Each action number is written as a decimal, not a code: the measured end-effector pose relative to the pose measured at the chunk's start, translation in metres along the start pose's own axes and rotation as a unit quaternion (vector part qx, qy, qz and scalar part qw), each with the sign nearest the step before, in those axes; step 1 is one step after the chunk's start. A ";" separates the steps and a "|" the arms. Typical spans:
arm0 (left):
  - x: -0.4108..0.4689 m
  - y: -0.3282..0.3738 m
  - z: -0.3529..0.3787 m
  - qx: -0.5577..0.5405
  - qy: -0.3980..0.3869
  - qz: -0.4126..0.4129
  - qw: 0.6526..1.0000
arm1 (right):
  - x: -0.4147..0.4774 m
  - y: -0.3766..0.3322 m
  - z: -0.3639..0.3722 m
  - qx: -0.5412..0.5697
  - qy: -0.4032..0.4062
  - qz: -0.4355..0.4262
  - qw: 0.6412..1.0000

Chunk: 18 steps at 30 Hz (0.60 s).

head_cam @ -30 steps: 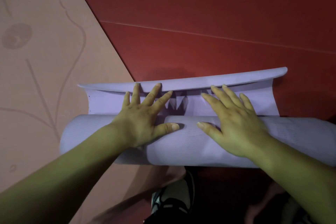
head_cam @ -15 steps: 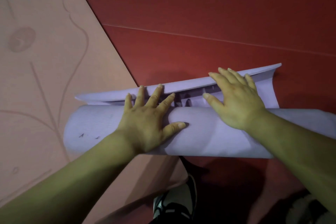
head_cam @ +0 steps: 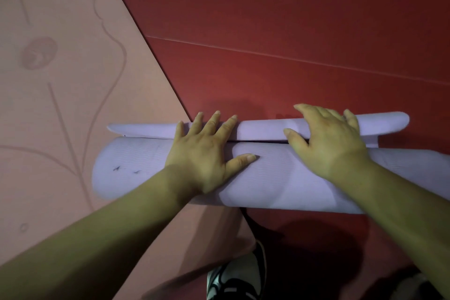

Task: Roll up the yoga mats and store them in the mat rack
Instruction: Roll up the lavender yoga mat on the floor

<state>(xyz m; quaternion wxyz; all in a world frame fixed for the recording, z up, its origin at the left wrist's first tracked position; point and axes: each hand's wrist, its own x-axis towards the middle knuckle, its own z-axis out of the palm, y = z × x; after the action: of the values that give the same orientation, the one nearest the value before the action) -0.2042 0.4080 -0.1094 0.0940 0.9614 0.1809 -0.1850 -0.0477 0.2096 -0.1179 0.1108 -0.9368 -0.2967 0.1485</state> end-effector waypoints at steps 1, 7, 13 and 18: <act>0.003 -0.001 -0.002 -0.004 0.000 -0.003 1.000 | 0.001 -0.001 -0.002 -0.002 -0.019 0.006 1.000; 0.013 -0.004 -0.008 -0.021 0.036 0.002 0.999 | 0.012 -0.002 -0.009 -0.021 -0.073 0.013 0.997; 0.021 -0.008 -0.009 -0.043 0.045 0.004 0.998 | 0.023 0.000 -0.012 -0.006 -0.074 -0.004 0.997; 0.039 -0.011 -0.017 -0.053 0.034 -0.006 0.998 | 0.012 -0.008 -0.011 -0.007 -0.078 -0.008 0.997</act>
<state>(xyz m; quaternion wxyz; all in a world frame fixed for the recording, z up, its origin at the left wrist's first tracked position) -0.1689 0.4344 -0.1106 0.1373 0.9598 0.1992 -0.1426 -0.0387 0.2221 -0.1080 0.0819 -0.9207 -0.3127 0.2187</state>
